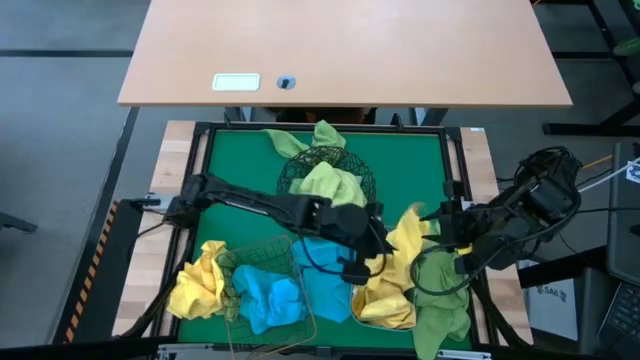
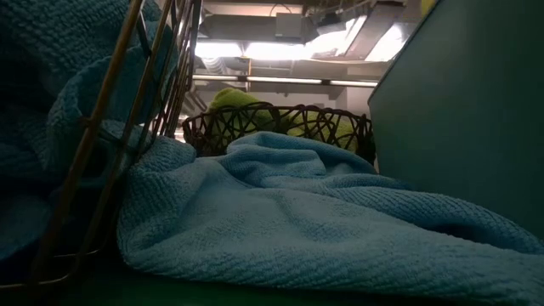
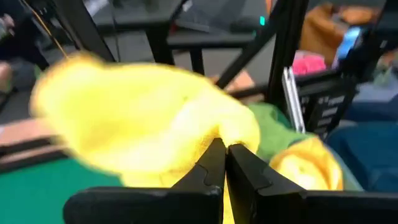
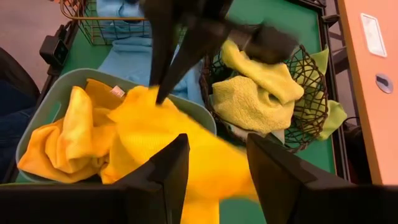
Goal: Sort microfiber towel by color & place in baskets
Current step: Put the yellow microfiber cloth into the blue bin
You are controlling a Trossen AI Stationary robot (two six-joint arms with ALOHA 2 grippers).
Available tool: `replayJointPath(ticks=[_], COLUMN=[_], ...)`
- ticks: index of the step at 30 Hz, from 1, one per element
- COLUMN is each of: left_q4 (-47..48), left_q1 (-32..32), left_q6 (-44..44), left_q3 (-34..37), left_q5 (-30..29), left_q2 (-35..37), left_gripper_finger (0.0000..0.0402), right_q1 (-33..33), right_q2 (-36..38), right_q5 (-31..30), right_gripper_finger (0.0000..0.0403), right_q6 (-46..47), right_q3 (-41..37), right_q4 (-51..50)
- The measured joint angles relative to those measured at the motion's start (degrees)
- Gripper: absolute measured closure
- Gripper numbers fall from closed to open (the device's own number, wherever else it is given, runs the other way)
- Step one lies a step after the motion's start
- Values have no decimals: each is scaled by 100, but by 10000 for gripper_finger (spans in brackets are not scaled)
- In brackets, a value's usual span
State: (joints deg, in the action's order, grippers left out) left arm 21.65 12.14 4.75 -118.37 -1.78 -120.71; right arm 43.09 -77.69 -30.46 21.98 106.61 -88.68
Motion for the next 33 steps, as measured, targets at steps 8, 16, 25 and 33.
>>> replayJointPath(ticks=[8, 16, 25, 33], left_q4=[700, 1349, 1813, 1803], left_q1=[0, 0, -17, -189], left_q6=[-177, -697, -1819, -1962], left_q3=[0, 0, 268, 334], left_q5=[2, 27, 312, 576], left_q2=[-356, -358, -360, -318], left_gripper_finger=[401, 401, 401, 401], right_q1=[0, 0, 0, 0], right_q2=[4, 4, 4, 4], right_q5=[1, -4, -10, -23], right_gripper_finger=[242, 242, 242, 242], right_q6=[7, 265, 472, 673], right_q3=[0, -2, -4, -32], right_q4=[-32, -37, -138, -127])
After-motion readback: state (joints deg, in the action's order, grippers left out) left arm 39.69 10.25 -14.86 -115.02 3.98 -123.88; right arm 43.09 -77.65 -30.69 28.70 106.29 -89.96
